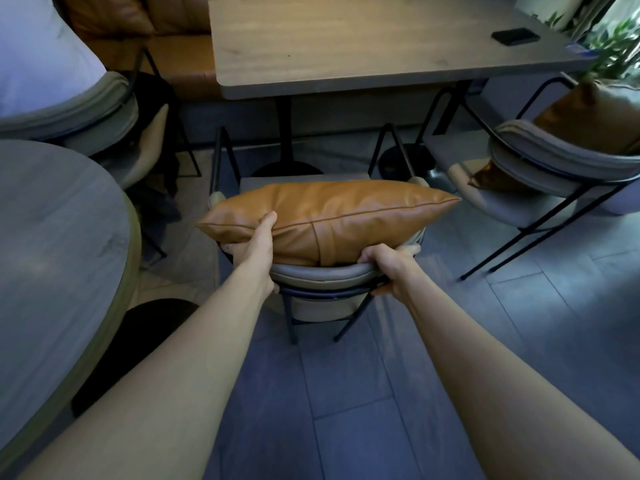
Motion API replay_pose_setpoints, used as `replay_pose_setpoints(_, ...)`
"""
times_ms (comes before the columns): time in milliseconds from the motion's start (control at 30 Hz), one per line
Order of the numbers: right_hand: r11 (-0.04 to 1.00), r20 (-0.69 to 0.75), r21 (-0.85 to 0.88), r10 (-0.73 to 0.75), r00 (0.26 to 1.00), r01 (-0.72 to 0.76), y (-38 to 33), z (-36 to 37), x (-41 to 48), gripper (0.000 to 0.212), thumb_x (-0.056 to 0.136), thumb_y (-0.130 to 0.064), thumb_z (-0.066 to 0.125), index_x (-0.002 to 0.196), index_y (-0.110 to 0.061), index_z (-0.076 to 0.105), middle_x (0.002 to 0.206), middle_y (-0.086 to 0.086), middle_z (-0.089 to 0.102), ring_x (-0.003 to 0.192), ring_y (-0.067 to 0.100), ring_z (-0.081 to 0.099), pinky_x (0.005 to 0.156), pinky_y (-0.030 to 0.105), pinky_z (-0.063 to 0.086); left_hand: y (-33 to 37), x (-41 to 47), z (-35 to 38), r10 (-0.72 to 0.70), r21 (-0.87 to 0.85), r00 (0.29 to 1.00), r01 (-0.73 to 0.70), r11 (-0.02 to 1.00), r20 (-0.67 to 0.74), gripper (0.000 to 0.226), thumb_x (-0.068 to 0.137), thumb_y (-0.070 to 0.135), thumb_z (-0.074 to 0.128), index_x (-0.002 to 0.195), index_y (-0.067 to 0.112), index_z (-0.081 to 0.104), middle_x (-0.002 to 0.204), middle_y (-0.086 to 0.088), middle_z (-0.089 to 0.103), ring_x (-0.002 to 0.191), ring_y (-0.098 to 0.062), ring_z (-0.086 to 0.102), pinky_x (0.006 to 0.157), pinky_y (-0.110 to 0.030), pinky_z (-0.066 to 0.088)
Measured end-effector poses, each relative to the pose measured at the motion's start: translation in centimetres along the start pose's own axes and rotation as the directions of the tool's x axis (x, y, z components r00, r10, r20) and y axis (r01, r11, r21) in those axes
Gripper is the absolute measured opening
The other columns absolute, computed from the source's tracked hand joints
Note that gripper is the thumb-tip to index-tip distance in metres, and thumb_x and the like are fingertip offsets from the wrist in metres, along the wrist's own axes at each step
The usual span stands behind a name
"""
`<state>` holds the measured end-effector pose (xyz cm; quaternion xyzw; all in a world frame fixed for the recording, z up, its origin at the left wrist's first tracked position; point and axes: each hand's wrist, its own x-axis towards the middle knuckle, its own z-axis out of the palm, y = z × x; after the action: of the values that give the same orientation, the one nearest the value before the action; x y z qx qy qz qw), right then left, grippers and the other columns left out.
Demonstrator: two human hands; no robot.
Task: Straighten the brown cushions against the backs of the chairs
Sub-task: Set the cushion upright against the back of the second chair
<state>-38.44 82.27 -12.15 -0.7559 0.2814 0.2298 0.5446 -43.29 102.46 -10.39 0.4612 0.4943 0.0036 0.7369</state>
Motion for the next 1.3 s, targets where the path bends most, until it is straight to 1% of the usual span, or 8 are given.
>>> replay_pose_setpoints(67, 1.0, 0.011, 0.006, -0.012, 1.0, 0.012, -1.0, 0.2, 1.1, 0.115, 0.053, -0.021, 0.075, 0.149, -0.018, 0.01, 0.134, 0.022, 0.053, 0.106, 0.041, 0.064, 0.048, 0.036, 0.055, 0.9, 1.0, 0.5, -0.003, 0.017, 1.0, 0.003, 1.0, 0.003, 0.123, 0.073, 0.06, 0.082, 0.164, 0.024, 0.007, 0.161, -0.01, 0.037, 0.141, -0.042, 0.042, 0.105, -0.08, 0.029)
replay_pose_setpoints(200, 1.0, 0.03, 0.021, -0.024, 0.999, 0.024, -2.9, 0.9, 3.6, 0.098, 0.07, -0.014, 0.075, 0.147, -0.016, 0.014, 0.131, 0.019, 0.051, 0.092, 0.033, 0.061, 0.046, 0.035, 0.054, 2.7, 2.9, 1.7, -0.006, 0.018, 1.0, 0.006, 1.0, -0.014, 0.125, 0.075, 0.058, 0.082, 0.163, 0.021, 0.002, 0.161, -0.011, 0.036, 0.141, -0.043, 0.041, 0.104, -0.082, 0.029)
replay_pose_setpoints(433, 1.0, 0.03, -0.004, 0.003, 1.0, -0.003, -6.9, 2.2, 7.1, 0.083, 0.073, -0.012, 0.074, 0.136, -0.016, 0.02, 0.13, 0.021, 0.052, 0.107, 0.039, 0.063, 0.052, 0.038, 0.055, 5.6, 5.8, 4.3, -0.021, -0.016, 0.999, 0.021, 1.0, -0.032, 0.114, 0.076, 0.056, 0.083, 0.16, 0.021, 0.015, 0.157, -0.011, 0.042, 0.138, -0.042, 0.045, 0.107, -0.081, 0.028)
replay_pose_setpoints(633, 1.0, 0.02, 0.015, -0.002, 1.0, 0.002, -8.9, 2.5, 9.0, 0.09, 0.066, -0.014, 0.071, 0.139, -0.02, 0.019, 0.125, 0.022, 0.054, 0.107, 0.043, 0.064, 0.068, 0.051, 0.062, 6.8, 7.5, 6.3, -0.024, -0.048, 0.994, 0.019, 0.999, -0.11, 0.129, 0.071, 0.057, 0.086, 0.162, 0.021, 0.002, 0.158, -0.012, 0.04, 0.139, -0.042, 0.044, 0.111, -0.072, 0.034)
replay_pose_setpoints(867, 1.0, 0.025, -0.007, 0.002, 1.0, -0.001, -9.9, 2.0, 9.2, 0.091, 0.066, -0.015, 0.071, 0.14, -0.021, 0.019, 0.12, 0.021, 0.057, 0.106, 0.044, 0.065, 0.073, 0.055, 0.063, 6.8, 7.8, 7.4, -0.035, -0.06, 0.992, 0.027, 0.998, -0.122, 0.135, 0.072, 0.059, 0.085, 0.162, 0.022, -0.009, 0.161, -0.013, 0.036, 0.142, -0.042, 0.041, 0.112, -0.071, 0.033)
replay_pose_setpoints(967, 0.999, -0.023, 0.04, 0.004, 1.0, -0.003, -9.5, 2.5, 8.7, 0.108, 0.068, -0.015, 0.07, 0.156, -0.024, 0.007, 0.134, 0.022, 0.054, 0.114, 0.047, 0.061, 0.076, 0.057, 0.062, 6.7, 7.9, 7.1, -0.049, -0.044, 0.994, 0.045, 0.998, -0.094, 0.138, 0.07, 0.063, 0.084, 0.162, 0.024, -0.012, 0.163, -0.013, 0.032, 0.144, -0.043, 0.038, 0.111, -0.073, 0.032)
replay_pose_setpoints(1133, 0.985, -0.111, 0.152, 0.101, 0.989, -0.083, -7.6, 5.5, 7.1, 0.12, 0.082, -0.022, 0.074, 0.165, -0.033, -0.013, 0.162, 0.021, 0.033, 0.133, 0.049, 0.048, 0.102, 0.067, 0.049, 6.8, 7.1, 5.8, -0.078, -0.017, 0.997, 0.078, 0.997, 0.022, 0.146, 0.062, 0.068, 0.086, 0.162, 0.026, -0.011, 0.162, -0.012, 0.036, 0.141, -0.041, 0.043, 0.108, -0.074, 0.035)
replay_pose_setpoints(1300, 0.958, -0.091, 0.264, 0.14, 0.986, -0.112, -6.8, 7.1, 6.6, 0.124, 0.081, -0.019, 0.077, 0.164, -0.04, -0.013, 0.157, 0.018, 0.039, 0.125, 0.046, 0.054, 0.084, 0.064, 0.061, 7.9, 6.4, 3.2, -0.034, 0.044, 0.995, 0.03, 0.999, 0.094, 0.137, 0.053, 0.065, 0.09, 0.162, 0.03, 0.015, 0.158, -0.006, 0.043, 0.138, -0.038, 0.045, 0.109, -0.069, 0.035)
